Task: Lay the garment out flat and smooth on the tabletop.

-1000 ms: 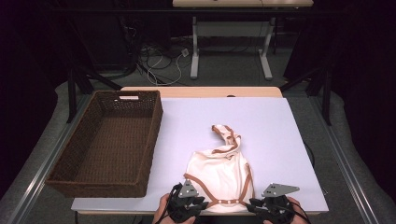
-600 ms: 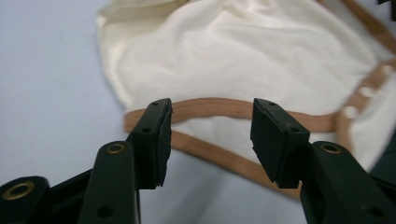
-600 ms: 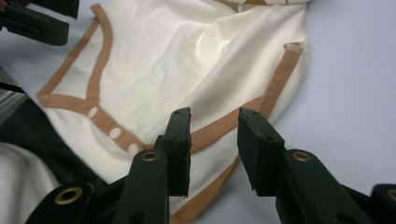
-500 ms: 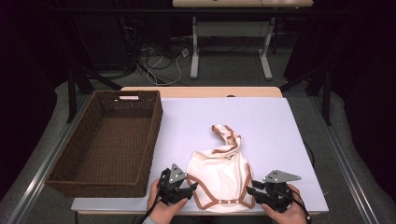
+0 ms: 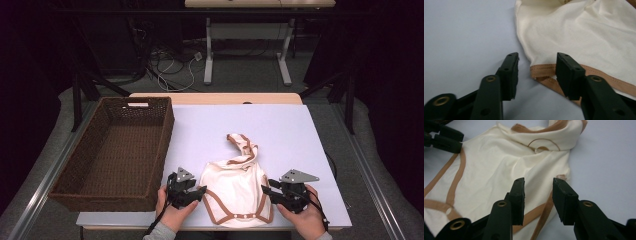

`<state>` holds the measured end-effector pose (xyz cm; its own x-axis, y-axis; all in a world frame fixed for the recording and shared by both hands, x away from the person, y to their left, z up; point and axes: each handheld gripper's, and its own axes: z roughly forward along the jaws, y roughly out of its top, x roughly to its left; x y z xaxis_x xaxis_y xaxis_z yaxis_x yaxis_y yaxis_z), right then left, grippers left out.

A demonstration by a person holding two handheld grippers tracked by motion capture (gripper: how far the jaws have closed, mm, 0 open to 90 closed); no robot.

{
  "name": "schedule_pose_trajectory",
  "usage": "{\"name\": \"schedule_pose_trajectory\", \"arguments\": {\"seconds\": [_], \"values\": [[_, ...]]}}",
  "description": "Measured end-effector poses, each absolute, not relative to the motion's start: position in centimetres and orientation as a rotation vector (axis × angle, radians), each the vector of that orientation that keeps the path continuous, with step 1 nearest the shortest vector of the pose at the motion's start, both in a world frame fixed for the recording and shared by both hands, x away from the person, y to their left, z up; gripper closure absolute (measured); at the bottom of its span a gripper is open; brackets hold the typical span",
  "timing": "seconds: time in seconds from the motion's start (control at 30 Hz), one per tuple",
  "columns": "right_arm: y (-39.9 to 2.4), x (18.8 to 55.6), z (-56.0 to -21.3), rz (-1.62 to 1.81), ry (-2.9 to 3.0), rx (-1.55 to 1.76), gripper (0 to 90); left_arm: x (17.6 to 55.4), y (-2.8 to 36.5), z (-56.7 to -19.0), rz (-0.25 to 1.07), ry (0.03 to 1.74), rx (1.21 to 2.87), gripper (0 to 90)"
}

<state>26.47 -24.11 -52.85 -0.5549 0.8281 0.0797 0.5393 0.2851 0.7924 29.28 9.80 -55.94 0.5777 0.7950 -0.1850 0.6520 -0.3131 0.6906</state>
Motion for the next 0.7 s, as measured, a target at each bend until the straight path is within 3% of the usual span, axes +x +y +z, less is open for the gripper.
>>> {"name": "schedule_pose_trajectory", "arguments": {"seconds": [0.27, 0.47, 0.7], "values": [[-24.5, 30.5, -53.5, 1.084, 2.154, 1.331, 58.9, 29.5, 9.7, -55.8, 0.246, 1.096, 2.128, 83.4], [-23.5, 31.4, -54.5, 1.022, 2.214, 1.352, 58.4, 29.4, 9.9, -55.7, 0.258, 1.095, 2.133, 87.5], [-24.1, 31.3, -54.3, 0.967, 2.201, 1.363, 80.8, 29.2, 10.0, -55.6, 0.258, 1.092, 2.138, 87.7]]}}
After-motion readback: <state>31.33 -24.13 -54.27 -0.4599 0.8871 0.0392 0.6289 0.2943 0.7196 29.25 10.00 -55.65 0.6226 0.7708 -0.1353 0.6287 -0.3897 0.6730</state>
